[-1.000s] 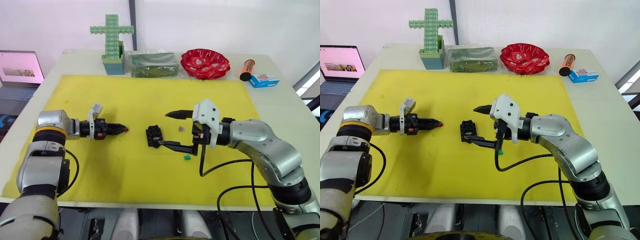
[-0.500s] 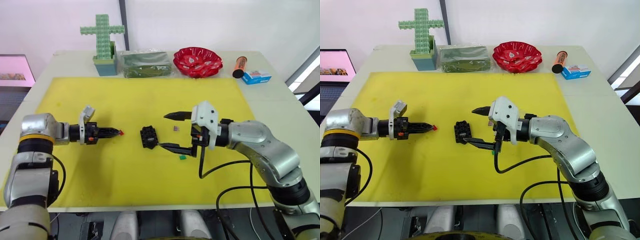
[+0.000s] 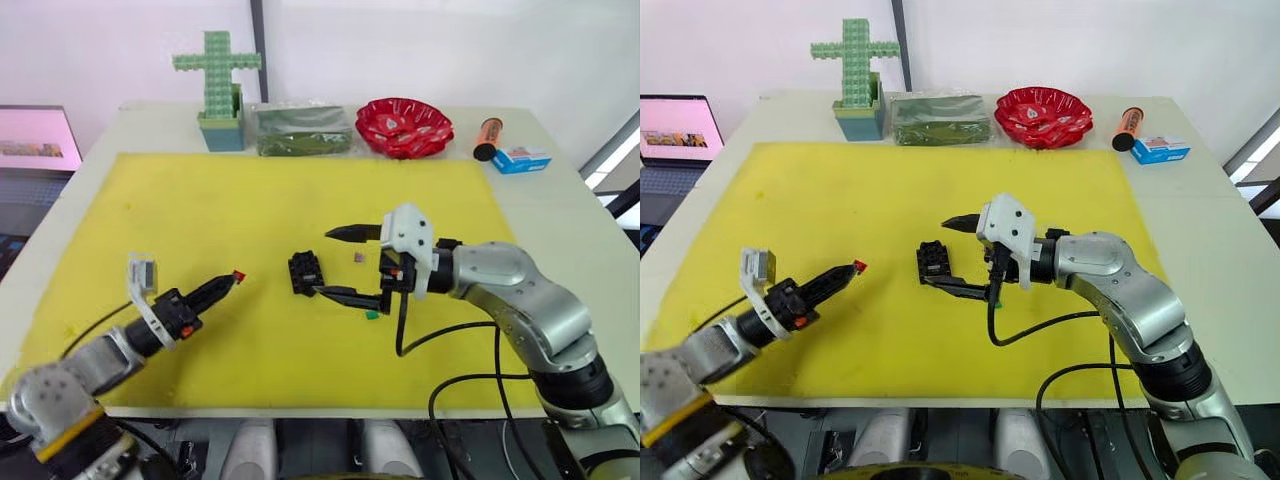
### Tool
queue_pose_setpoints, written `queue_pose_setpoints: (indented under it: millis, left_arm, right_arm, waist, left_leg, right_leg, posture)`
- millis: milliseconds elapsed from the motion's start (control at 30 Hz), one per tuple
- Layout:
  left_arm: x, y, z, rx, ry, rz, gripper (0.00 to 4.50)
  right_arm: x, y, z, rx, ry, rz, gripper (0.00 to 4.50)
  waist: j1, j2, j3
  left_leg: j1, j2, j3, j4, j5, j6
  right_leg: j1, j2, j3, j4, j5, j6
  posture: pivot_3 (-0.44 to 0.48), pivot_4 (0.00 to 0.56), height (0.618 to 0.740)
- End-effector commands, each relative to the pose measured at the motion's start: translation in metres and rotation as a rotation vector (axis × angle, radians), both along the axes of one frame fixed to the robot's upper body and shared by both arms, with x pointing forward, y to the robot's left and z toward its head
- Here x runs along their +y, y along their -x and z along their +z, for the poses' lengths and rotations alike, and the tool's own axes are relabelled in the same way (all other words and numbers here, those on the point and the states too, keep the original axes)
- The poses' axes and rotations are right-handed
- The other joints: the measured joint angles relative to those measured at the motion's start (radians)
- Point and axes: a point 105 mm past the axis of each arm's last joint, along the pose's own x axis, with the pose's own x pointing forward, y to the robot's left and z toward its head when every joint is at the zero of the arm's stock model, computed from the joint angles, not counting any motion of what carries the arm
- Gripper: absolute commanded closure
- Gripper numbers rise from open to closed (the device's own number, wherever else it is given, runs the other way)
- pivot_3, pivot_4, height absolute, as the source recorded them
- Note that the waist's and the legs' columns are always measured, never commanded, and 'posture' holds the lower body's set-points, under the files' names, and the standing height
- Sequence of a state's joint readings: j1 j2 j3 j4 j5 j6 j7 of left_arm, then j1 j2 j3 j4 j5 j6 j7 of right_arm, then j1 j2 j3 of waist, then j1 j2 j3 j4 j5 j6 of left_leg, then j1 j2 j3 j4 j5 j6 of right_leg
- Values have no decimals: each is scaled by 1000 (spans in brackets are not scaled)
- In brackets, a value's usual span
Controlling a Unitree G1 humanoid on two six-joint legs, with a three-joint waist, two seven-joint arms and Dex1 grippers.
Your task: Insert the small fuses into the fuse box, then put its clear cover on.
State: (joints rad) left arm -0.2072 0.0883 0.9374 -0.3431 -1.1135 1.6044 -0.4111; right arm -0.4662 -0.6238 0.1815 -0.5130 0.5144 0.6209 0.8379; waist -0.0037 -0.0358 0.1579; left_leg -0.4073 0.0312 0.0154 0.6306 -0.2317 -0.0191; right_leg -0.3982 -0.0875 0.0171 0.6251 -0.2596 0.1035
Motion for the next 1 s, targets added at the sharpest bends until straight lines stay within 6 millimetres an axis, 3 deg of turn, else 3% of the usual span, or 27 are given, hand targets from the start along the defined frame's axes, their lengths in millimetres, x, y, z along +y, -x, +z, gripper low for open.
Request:
queue_pose_setpoints:
  millis: [33, 200, 467, 600, 733, 933, 1000]
  left_arm:
    - [-13, 14, 1, 2, -20, 92, 4490]
    - [-19, 21, -31, 184, -23, 174, 4490]
    - [-9, 18, -37, 287, -29, 263, 4490]
    - [-8, 18, -36, 312, -50, 240, 3529]
    - [-4, 16, -30, 322, -69, 229, 2143]
    - [14, 31, -22, 373, -138, 200, 49]
    - [22, 34, -16, 341, -175, 154, 17]
  right_arm:
    - [3, 2, 11, -47, -25, 20, 0]
    - [3, 2, 8, -42, -19, 23, 0]
    - [1, 1, 10, -42, -20, 16, 0]
    - [2, 1, 10, -40, -22, 14, 0]
    - [3, -1, 10, -41, -26, 10, 0]
    - [4, -2, 11, -46, -31, 9, 0]
    - [3, -2, 10, -45, -33, 8, 0]
  waist:
    - [-2, 0, 0]
    - [-5, 0, -1]
    - [-8, 1, -1]
    - [-9, 2, -2]
    - [-7, 3, -2]
    - [-13, 5, -3]
    - [-14, 6, -3]
  left_leg:
    - [0, 0, 0, 0, 0, 0]
    - [0, -1, 1, -1, 0, 0]
    - [1, -1, 2, -3, 0, 0]
    - [1, 0, 3, -3, 0, 0]
    - [1, 0, 3, -4, 0, 0]
    - [1, 1, 4, -5, -2, -3]
    - [1, 2, 4, -7, -2, -3]
  right_leg:
    - [1, 0, 0, -2, 0, 0]
    - [3, 0, 0, -7, 1, -2]
    - [2, 1, 2, -10, 1, -2]
    - [2, 0, 2, -10, 1, -3]
    - [2, 0, 2, -11, 1, -3]
    - [1, -3, 3, -12, 1, -5]
    - [0, -3, 3, -12, 1, -5]
  posture:
    - [0, 150, 740]
    - [0, 150, 740]
    - [0, 150, 740]
    - [0, 150, 740]
    - [0, 150, 740]
    - [0, 150, 740]
    - [0, 150, 740]
